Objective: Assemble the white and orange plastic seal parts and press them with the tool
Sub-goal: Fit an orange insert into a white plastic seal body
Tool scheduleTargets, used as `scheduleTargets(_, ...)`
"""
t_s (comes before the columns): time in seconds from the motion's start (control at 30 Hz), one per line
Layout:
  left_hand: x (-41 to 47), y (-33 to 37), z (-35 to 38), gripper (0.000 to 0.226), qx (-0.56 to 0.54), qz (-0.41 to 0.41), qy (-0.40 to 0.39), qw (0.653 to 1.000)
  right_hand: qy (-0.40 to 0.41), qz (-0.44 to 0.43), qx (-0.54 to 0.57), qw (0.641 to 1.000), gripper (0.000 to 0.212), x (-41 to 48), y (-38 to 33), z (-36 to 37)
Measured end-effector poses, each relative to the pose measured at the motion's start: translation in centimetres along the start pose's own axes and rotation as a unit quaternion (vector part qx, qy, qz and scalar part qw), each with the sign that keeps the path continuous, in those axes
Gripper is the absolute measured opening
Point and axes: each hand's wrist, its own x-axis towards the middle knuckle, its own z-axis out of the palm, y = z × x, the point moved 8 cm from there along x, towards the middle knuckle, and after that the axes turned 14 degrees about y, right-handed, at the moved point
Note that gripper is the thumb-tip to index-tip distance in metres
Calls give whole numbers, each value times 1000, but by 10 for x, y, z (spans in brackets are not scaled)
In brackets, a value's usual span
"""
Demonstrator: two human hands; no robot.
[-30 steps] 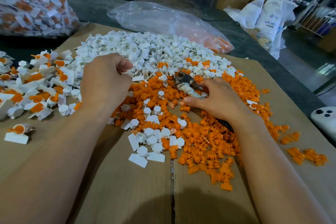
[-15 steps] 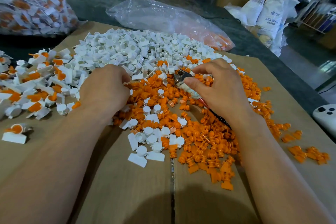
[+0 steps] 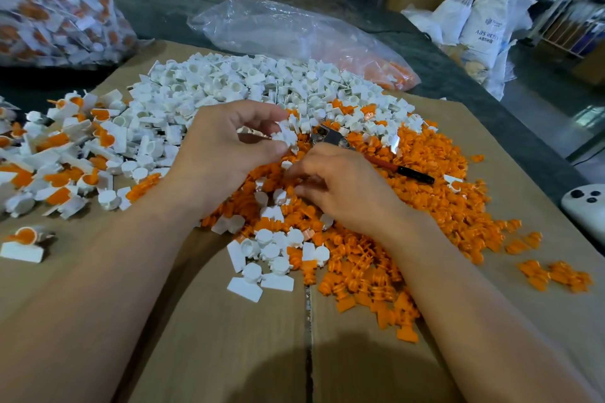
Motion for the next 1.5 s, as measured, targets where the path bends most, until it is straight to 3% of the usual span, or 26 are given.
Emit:
scheduleTargets(0.27, -4, 1, 8, 37, -47, -24, -45, 998, -7, 2, -1, 1000, 25, -1, 0, 3)
scheduleTargets(0.47, -2, -1, 8, 30, -73, -39, -36, 996, 41, 7, 16, 999, 16, 1, 2, -8)
scheduleTargets(0.63, 0, -1, 5, 32, -75, -42, -17, 996, 11, 5, 21, 1000, 34, 0, 1, -1)
scheduleTargets(0.77, -1, -4, 4, 37, -69, -58, -11, 996, -16, -3, -3, 1000, 32, -1, -1, 6)
scheduleTargets(1.1, -2, -4, 6, 30, -117, -77, -14, 990, 13, 13, 0, 1000, 25, 0, 2, 0)
scheduleTargets(1.27, -1, -5, 5, 31, -98, -78, -4, 992, 34, 24, 18, 999, 16, 0, 5, -7)
scheduleTargets(1.5, -1, -6, 5, 38, -61, -64, -1, 996, 95, 30, 62, 993, 20, 2, 4, -18)
